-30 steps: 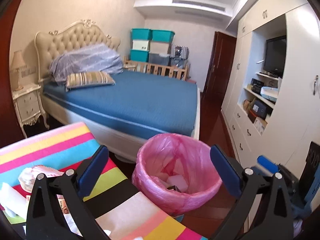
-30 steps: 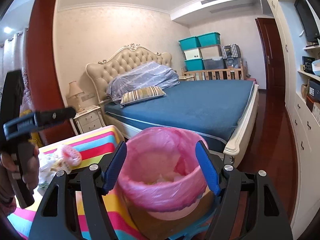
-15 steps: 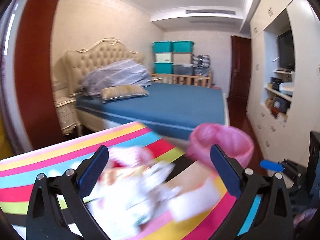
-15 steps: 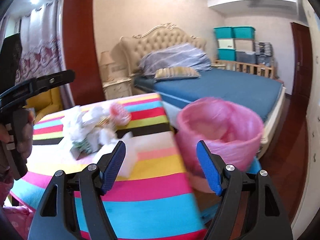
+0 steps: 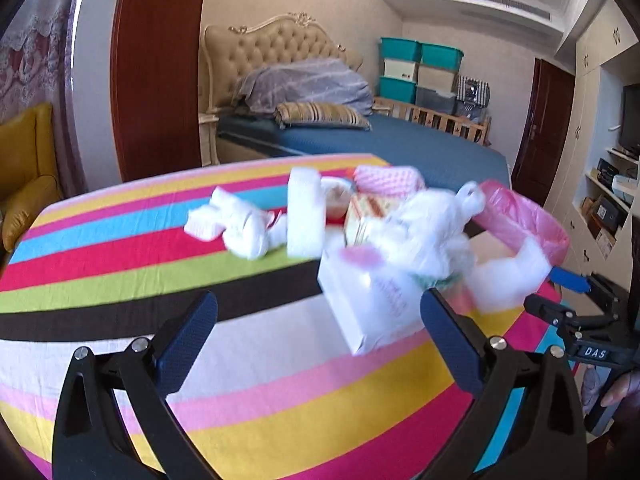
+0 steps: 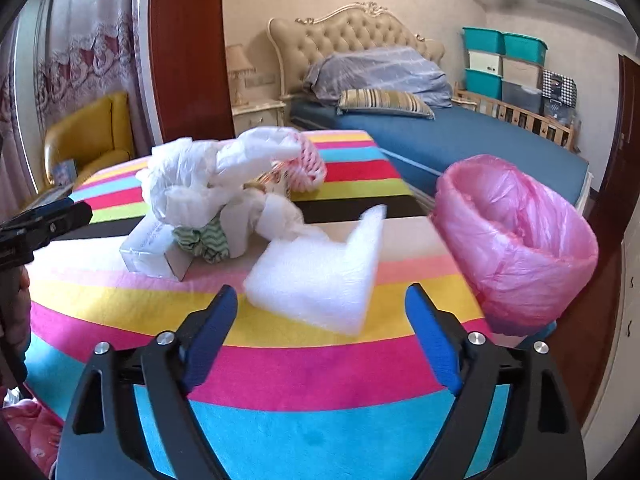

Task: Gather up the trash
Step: 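Move both open grippers back over the table, then grasp the white foam triangle with the right gripper, then grasp the white tissue box with the left gripper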

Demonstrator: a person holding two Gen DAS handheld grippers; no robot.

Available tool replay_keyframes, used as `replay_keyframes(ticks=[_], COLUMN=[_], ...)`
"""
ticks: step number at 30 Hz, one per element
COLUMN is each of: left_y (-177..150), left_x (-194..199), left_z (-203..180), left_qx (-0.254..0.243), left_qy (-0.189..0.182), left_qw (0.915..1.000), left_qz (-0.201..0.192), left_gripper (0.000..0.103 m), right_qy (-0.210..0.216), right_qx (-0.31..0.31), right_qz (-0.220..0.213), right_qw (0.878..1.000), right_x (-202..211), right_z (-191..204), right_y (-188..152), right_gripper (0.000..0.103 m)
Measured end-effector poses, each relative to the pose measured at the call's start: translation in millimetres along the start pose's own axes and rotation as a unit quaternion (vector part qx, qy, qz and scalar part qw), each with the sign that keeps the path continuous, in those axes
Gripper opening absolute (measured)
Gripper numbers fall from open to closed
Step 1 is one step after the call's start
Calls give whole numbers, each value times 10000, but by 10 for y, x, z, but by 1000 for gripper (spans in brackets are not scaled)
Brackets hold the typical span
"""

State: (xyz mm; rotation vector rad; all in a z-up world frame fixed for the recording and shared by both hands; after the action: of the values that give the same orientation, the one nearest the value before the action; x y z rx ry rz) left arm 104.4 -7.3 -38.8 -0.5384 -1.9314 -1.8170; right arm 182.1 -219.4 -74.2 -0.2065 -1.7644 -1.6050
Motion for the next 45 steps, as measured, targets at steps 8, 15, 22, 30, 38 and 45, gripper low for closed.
replay_keyframes(ticks=[8, 15, 22, 30, 38, 45], left_y=[-138, -180, -156, -91, -86, -116], left_x=[-97, -160, -290, -561, -640, -356], left_z=[-17, -69, -285, -560, -533, -299], left_qx=[-169, -199, -383, -448, -299, -123], left_qy=[-17, -80, -200, -235, -5, 120], left_qw=[9997, 9990, 9973, 9943, 9928, 9962], left_qz=[198, 380, 588, 934, 1160, 856], left_gripper=[98, 98, 98, 98, 73, 73], right_qy=[-302, -265, 55, 329, 426, 558], right_qx=[-271, -36, -229, -516, -581, -486], right_qz=[549, 623, 207, -148, -225, -190], right_qw=[9977, 9977, 9995, 9980, 9971, 9971], right_x=[-364, -445, -244, 24, 103, 107], right_z=[15, 95, 26, -154, -176, -51], right_y=[100, 107, 57, 42, 3, -20], right_gripper=[85, 81, 68, 68, 68, 68])
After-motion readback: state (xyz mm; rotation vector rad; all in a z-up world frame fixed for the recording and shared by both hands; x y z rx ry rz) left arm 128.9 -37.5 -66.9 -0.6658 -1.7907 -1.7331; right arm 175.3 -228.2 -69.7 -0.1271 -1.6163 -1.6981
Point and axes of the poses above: each gripper's, at about its wrist camera, not at the fingertips, and x roughly against the way its jaws point, z to its left, y to its top, the point moved 1 cm from there along -x, roughly the way its jaws point, and after that the axes turned 3 degrees about y, right-handed, at the moved point
